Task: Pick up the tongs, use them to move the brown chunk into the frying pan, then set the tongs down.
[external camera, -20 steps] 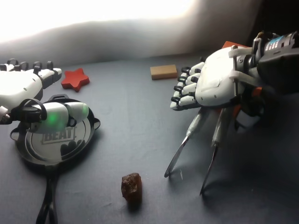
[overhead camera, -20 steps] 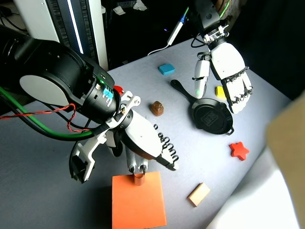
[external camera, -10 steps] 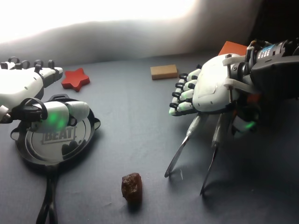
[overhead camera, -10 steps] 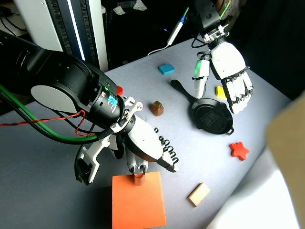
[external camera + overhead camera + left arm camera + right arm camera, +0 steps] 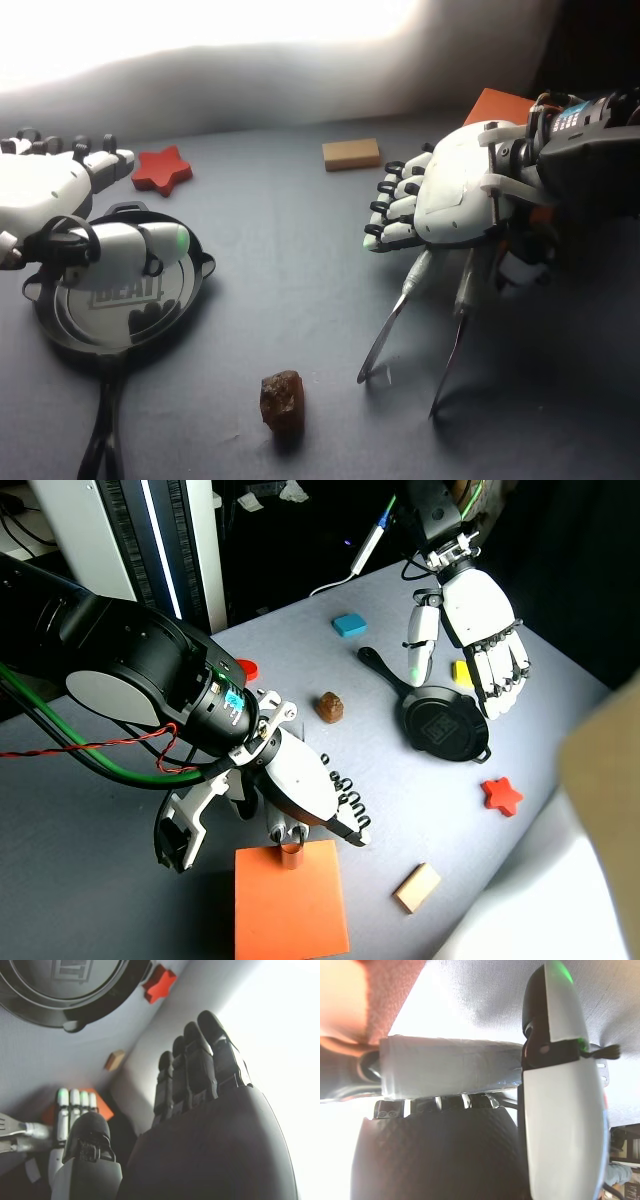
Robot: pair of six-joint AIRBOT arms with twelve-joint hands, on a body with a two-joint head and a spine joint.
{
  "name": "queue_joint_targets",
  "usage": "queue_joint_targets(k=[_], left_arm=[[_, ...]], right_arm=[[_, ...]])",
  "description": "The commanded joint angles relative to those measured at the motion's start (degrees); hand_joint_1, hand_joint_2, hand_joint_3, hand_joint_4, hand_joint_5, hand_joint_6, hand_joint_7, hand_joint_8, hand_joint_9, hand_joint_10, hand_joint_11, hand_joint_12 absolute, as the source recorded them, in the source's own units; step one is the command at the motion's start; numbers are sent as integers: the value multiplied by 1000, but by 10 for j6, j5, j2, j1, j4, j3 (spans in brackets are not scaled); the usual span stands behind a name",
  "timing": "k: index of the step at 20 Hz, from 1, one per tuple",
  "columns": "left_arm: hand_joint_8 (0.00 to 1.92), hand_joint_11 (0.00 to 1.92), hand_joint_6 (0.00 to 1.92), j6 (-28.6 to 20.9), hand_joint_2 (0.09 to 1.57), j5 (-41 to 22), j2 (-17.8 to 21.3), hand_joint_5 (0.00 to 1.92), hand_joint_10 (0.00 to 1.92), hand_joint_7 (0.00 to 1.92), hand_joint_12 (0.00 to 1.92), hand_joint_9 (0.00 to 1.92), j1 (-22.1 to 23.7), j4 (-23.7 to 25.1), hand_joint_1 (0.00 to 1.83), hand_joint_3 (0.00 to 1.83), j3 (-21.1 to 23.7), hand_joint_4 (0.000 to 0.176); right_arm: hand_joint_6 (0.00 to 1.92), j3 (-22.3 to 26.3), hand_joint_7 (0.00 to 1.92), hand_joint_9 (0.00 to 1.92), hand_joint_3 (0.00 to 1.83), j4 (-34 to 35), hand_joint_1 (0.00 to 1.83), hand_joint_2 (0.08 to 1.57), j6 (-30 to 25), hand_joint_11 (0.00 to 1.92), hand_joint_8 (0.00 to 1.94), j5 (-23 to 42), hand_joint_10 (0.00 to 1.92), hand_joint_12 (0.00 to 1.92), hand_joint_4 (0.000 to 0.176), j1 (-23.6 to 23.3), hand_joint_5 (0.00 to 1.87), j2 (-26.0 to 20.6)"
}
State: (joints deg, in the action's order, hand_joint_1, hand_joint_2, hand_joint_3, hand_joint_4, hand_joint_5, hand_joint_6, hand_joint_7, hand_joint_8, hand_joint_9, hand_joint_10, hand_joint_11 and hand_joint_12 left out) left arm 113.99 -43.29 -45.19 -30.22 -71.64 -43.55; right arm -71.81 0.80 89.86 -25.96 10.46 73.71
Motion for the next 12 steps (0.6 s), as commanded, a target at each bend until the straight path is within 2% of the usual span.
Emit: queue_joint_targets(k=[1, 4, 7, 8, 10, 12], left_arm=[[0, 0, 11, 0, 1201, -43, 6, 168, 1, 231, 755, 243, 4, 30, 0, 1, -1, 11], [1, 0, 4, 0, 1198, -43, 6, 160, 2, 227, 774, 245, 2, 30, 0, 0, -3, 13], [5, 0, 6, -2, 1190, -43, 7, 174, 7, 251, 838, 273, -1, 30, 0, 0, -3, 12], [4, 0, 5, -2, 1188, -43, 7, 173, 6, 251, 844, 272, -2, 30, 0, 0, -3, 14], [0, 0, 0, -5, 1190, -43, 7, 156, 1, 246, 805, 262, -5, 30, 0, 0, -3, 18], [3, 0, 5, -5, 1198, -43, 7, 174, 3, 257, 822, 270, -5, 30, 0, 3, -3, 9]], right_arm=[[4, -2, 15, 11, 19, -4, 1109, 992, 1, 0, 6, 40, 4, 0, 0, -1, 10, -3], [18, -2, 35, 38, 41, -4, 1048, 1043, 1, 22, 11, 42, 15, 13, 0, 6, 45, -2], [27, -2, 138, 117, 24, -4, 1033, 1079, 1, 0, 17, 42, 31, 473, 0, 9, 136, -3], [32, -2, 164, 136, 26, -4, 1027, 1090, 1, 0, 17, 42, 37, 564, 0, 9, 159, -3], [73, -1, 302, 245, 20, -4, 1055, 1087, -1, 0, 38, 43, 76, 881, 0, 9, 287, -2], [95, -1, 419, 333, 20, -4, 1064, 1096, -3, 0, 50, 43, 109, 1070, 0, 9, 362, -2]])
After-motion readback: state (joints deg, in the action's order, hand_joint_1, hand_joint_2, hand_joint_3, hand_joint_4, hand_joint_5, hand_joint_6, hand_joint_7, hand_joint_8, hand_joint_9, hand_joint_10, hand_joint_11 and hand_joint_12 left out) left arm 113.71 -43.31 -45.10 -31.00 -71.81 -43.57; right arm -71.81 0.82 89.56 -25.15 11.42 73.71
